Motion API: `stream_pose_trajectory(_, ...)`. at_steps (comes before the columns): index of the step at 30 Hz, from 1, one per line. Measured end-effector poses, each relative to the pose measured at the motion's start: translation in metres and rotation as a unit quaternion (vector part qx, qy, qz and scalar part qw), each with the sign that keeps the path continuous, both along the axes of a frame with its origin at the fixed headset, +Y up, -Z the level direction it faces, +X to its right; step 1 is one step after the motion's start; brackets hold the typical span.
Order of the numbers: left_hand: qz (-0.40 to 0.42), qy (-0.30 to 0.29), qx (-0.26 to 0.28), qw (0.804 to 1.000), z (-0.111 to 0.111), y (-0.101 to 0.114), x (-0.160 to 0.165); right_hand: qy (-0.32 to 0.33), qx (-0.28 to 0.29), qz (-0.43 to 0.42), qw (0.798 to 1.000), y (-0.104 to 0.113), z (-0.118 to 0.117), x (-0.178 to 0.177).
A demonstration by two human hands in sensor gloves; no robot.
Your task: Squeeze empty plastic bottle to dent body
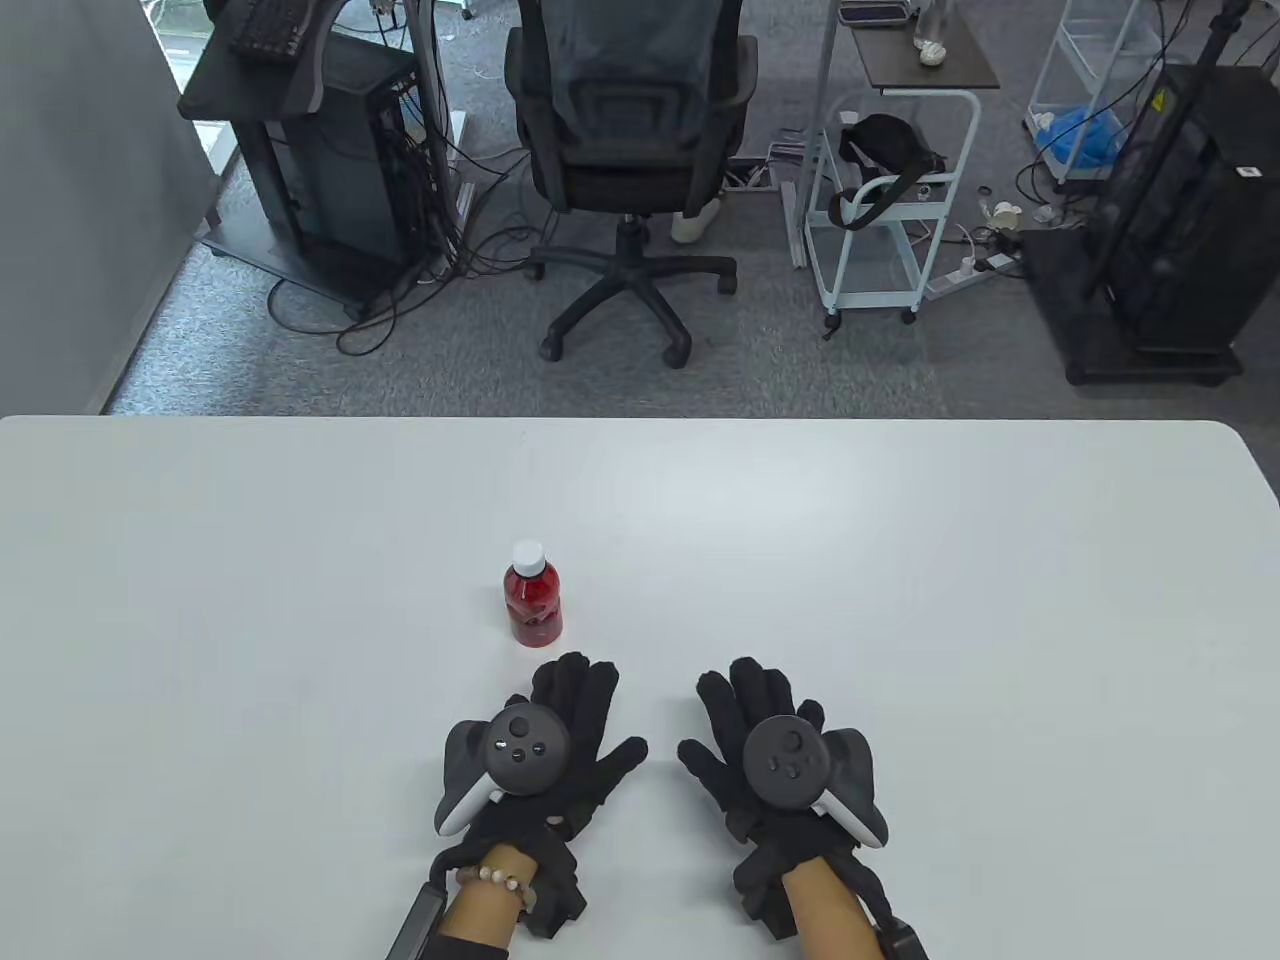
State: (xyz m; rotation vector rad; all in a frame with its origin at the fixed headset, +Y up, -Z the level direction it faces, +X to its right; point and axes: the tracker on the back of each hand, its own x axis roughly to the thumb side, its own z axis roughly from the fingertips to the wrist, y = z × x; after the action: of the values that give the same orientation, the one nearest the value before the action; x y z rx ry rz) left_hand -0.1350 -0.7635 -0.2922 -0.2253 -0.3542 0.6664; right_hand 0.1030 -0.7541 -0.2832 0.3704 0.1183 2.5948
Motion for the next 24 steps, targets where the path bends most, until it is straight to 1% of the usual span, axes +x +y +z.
stream_pose_trajectory(12,0.006,0.002,0.0,1.0,-0.002,0.0,-0.003,-0.002,-0.013,-0.01,1.0,-0.001,0.0,0.001)
stream_pose_trajectory(17,0.013,0.016,-0.004,1.0,-0.005,-0.002,-0.01,0.0,-0.028,-0.011,1.0,-0.003,-0.002,0.001)
stream_pose_trajectory(24,0.026,0.042,0.002,0.999,-0.006,0.0,-0.021,0.001,-0.028,-0.015,1.0,-0.003,-0.001,0.001)
